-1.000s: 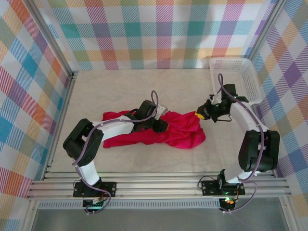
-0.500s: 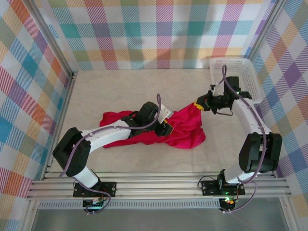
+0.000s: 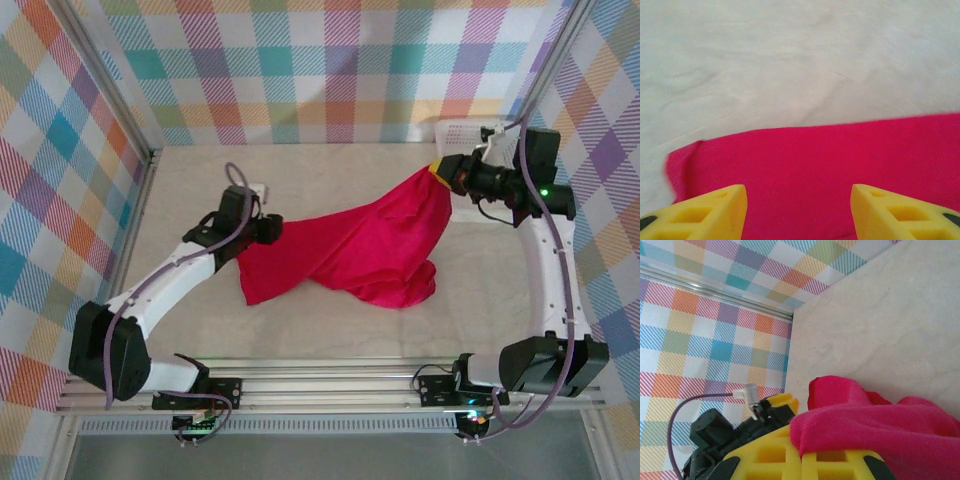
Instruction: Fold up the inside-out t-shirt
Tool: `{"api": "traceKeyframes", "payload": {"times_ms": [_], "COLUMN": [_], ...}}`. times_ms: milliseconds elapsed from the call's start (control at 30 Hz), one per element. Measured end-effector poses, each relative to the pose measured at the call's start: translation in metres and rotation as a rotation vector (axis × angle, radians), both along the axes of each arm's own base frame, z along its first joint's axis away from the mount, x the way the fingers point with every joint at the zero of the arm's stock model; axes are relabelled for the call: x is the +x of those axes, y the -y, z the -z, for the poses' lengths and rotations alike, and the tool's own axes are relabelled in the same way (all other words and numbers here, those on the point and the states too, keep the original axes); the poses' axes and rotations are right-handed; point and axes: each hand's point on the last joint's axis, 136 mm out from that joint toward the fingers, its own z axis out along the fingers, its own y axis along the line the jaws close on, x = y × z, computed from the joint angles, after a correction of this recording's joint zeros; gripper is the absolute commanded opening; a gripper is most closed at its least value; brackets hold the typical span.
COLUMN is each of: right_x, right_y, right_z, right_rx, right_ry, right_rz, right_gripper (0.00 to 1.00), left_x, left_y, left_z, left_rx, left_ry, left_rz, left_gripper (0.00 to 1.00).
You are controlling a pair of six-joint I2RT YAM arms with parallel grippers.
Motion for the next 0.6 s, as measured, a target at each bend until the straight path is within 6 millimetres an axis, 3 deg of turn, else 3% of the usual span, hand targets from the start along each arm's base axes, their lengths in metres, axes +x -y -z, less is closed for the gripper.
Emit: {"api": "traceKeyframes", "payload": {"times_ms": [67,200,433,600], "right_x": [0.001,0.005,0.006,0.006], "right_y": [0.000,0.001,0.002,0.002], "right_z": [0.025,0.061,0.066,0.066], "right_rx": [0.007,0.011,0.009,0.009], "right_ry": [-0.065,-0.163,-0.171,-0.170], "right_rz": [0.002,0.009,0.008,0.008], "right_gripper": [0.00,0.00,0.00,0.00], "left_x": [-0.003,-0.014,-0.024,-0.033], "left_y": [-0.023,-0.046,-0.070,-0.070], "left_z": [0.008,0.033,0.071,0.102], "left_rx": [-0.019,-0.051,-0.068,-0.070], "left_ry": [-0.032,-0.123,-0.244,-0.333], "left_rz": [-0.098,-0.218,-0.340,-0.360], "left_gripper": [0.58,0.59,0.57,0.53]}}
